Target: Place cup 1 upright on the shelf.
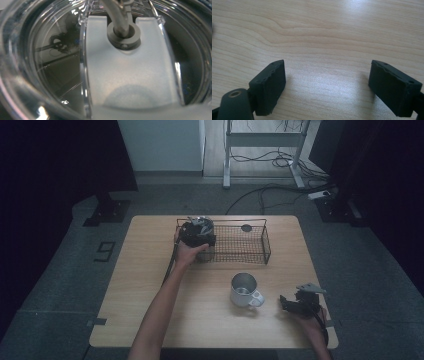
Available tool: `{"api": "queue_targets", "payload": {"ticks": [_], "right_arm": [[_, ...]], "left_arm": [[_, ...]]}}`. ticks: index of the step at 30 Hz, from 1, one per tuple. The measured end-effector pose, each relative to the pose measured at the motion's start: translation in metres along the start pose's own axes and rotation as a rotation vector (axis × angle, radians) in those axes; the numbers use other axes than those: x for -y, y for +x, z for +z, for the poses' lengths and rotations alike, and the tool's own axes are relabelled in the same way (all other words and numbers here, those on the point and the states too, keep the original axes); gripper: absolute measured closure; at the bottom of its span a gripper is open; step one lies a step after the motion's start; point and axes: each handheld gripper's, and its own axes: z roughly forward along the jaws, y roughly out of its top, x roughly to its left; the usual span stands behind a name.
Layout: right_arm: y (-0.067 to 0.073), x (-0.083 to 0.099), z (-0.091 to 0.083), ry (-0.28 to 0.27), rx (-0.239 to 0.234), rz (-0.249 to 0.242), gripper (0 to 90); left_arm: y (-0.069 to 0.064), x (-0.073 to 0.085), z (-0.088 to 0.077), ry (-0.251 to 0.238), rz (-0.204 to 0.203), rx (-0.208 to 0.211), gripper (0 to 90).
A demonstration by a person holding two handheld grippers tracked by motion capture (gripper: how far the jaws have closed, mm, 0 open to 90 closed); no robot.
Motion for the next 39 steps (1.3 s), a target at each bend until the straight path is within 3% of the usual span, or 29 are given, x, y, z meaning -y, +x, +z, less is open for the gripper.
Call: {"api": "queue_targets", "payload": {"ticks": [7, 13, 21, 28, 39], "right_arm": [[0.000, 0.000, 0.000, 0.000, 0.000, 0.000, 14.1], [0.000, 0.000, 0.000, 0.000, 0.000, 0.000, 14.1], [0.000, 0.000, 0.000, 0.001, 0.000, 0.000, 14.1], [0.000, 0.000, 0.000, 0.001, 0.003, 0.003, 14.1], [0.000, 0.000, 0.000, 0.000, 0.016, 0.014, 14.2]], "left_arm": [[-0.002, 0.001, 0.000, -0.013, -0.008, -0.019, 2.9], [0.001, -0.002, -0.008, -0.045, -0.017, -0.010, 0.0], [0.002, 0.000, -0.031, -0.075, -0.005, 0.007, 1.4], [0.009, 0.006, -0.057, -0.107, -0.029, 0.011, 1.8], [0.019, 0.022, -0.077, -0.138, -0.047, 0.041, 2.2]]}}
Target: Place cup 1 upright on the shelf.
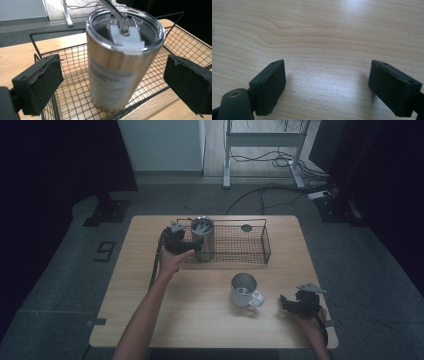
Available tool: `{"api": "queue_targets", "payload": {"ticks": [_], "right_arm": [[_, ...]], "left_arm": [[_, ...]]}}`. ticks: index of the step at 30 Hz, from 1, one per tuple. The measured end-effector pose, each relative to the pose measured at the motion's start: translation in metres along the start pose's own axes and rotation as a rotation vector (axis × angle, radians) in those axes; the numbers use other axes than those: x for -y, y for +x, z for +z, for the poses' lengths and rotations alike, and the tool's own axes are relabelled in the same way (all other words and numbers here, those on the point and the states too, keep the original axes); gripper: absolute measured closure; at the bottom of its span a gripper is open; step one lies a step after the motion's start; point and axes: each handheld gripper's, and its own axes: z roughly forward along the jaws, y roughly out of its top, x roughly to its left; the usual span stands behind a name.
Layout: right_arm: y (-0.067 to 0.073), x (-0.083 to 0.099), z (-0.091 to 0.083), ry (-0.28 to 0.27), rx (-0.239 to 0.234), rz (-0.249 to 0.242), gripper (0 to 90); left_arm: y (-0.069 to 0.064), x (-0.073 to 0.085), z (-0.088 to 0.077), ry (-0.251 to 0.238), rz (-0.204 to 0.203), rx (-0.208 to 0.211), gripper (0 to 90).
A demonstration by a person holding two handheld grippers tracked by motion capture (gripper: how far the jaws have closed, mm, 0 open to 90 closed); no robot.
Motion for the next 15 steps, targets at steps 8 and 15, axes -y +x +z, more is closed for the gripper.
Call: {"api": "queue_targets", "payload": {"ticks": [8, 15], "right_arm": [[0.000, 0.000, 0.000, 0.000, 0.002, 0.002, 14.2], [0.000, 0.000, 0.000, 0.001, 0.002, 0.004, 14.5]], "left_arm": [[0.001, 0.009, -0.019, -0.030, 0.011, 0.016, 3.2], [-0.015, 0.018, -0.044, -0.043, 0.060, -0.029, 5.1]]}}
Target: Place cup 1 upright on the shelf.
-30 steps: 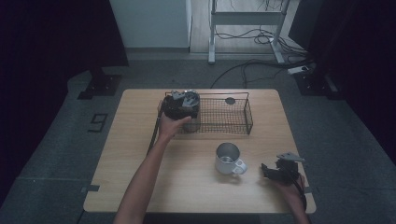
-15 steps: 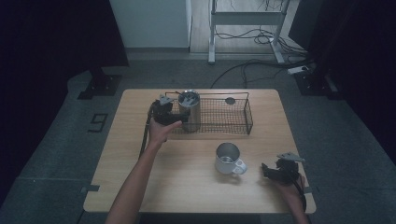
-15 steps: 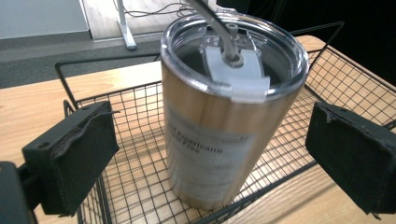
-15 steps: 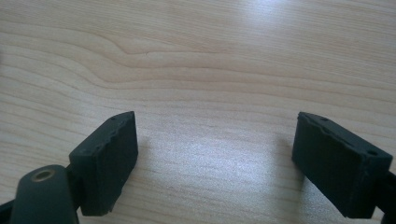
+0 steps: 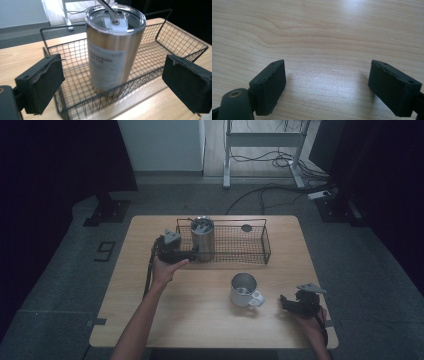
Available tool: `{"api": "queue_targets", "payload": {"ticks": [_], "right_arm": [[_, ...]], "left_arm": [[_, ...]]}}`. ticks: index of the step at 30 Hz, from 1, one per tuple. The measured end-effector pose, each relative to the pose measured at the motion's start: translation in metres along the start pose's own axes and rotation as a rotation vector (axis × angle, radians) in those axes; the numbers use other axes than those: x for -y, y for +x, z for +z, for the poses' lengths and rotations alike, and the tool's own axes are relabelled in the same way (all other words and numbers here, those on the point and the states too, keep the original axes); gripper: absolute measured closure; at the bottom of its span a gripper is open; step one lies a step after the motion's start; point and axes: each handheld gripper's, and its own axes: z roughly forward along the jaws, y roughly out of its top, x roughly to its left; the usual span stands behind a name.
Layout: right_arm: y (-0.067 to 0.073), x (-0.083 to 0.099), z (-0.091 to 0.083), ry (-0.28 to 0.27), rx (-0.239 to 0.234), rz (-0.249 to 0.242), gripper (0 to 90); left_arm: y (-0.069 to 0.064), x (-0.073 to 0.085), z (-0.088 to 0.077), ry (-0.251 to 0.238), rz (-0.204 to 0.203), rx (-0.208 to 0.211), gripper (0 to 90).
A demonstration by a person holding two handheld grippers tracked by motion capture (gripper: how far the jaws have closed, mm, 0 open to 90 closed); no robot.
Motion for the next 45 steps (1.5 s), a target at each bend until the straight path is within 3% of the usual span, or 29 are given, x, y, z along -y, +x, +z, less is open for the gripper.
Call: {"api": "queue_targets", "payload": {"ticks": [7, 10, 13, 21, 30, 36, 45], "right_arm": [[0.000, 0.000, 0.000, -0.001, -0.001, -0.003, 15.2], [0.000, 0.000, 0.000, -0.001, -0.002, -0.004, 15.2], [0.000, 0.000, 0.000, -0.001, -0.001, -0.003, 15.2], [0.000, 0.000, 0.000, -0.001, -0.001, -0.003, 15.2], [0.000, 0.000, 0.000, -0.001, -0.001, -0.003, 15.2], [0.000, 0.000, 0.000, -0.001, -0.001, -0.003, 15.2], [0.000, 0.000, 0.000, 0.001, 0.005, 0.005, 13.7]], "left_arm": [[-0.011, 0.017, -0.025, 0.005, 0.024, 0.044, 5.2], [-0.013, 0.025, -0.033, 0.026, 0.015, 0.060, 5.8], [-0.015, 0.034, -0.040, 0.034, 0.022, 0.056, 6.2], [-0.011, 0.058, -0.056, 0.051, 0.007, 0.079, 10.5], [-0.003, 0.090, -0.055, 0.133, -0.010, 0.070, 11.2], [0.004, 0.106, -0.052, 0.163, -0.042, 0.067, 11.8], [0.006, 0.109, -0.055, 0.166, -0.041, 0.060, 12.9]]}}
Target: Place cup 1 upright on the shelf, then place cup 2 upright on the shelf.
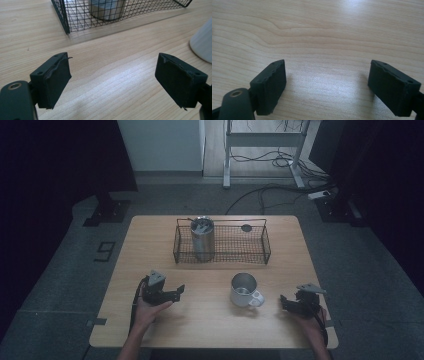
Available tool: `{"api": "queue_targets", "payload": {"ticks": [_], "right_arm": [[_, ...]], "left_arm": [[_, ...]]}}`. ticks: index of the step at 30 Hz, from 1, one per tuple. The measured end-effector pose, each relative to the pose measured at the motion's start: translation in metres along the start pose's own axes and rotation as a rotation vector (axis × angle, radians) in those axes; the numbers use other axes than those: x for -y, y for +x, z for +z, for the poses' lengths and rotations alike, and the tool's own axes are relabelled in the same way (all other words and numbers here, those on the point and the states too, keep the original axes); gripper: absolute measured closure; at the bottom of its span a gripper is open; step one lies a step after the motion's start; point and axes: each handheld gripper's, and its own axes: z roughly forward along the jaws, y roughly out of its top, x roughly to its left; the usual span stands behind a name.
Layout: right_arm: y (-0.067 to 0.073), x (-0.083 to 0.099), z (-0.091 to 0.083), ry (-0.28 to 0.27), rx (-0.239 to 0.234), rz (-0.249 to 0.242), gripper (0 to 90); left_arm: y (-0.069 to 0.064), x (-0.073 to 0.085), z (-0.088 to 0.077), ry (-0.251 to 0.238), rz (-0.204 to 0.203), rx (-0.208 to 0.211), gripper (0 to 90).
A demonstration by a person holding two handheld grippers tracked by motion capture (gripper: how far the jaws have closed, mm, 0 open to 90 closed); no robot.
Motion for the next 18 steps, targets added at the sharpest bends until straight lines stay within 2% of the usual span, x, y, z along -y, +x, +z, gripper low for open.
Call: {"api": "queue_targets", "payload": {"ticks": [4, 9, 11, 14, 18], "right_arm": [[0.001, 0.000, 0.000, 0.001, 0.021, 0.013, 13.4], [0.001, -0.001, -0.009, -0.047, 0.026, 0.010, 13.6], [0.001, -0.003, -0.015, -0.075, 0.006, 0.022, 13.8], [0.001, -0.007, -0.025, -0.110, -0.050, 0.055, 14.2], [0.006, -0.012, -0.036, -0.147, -0.090, 0.057, 14.9]], "left_arm": [[-0.001, 0.001, 0.000, -0.005, 0.003, 0.004, 12.9], [0.000, 0.001, 0.002, -0.003, 0.000, 0.006, 13.2], [-0.001, 0.002, 0.004, 0.003, -0.001, 0.008, 13.3], [-0.004, 0.005, 0.006, 0.015, 0.005, 0.013, 13.3], [-0.006, 0.005, 0.006, 0.021, 0.010, 0.022, 13.3]]}}
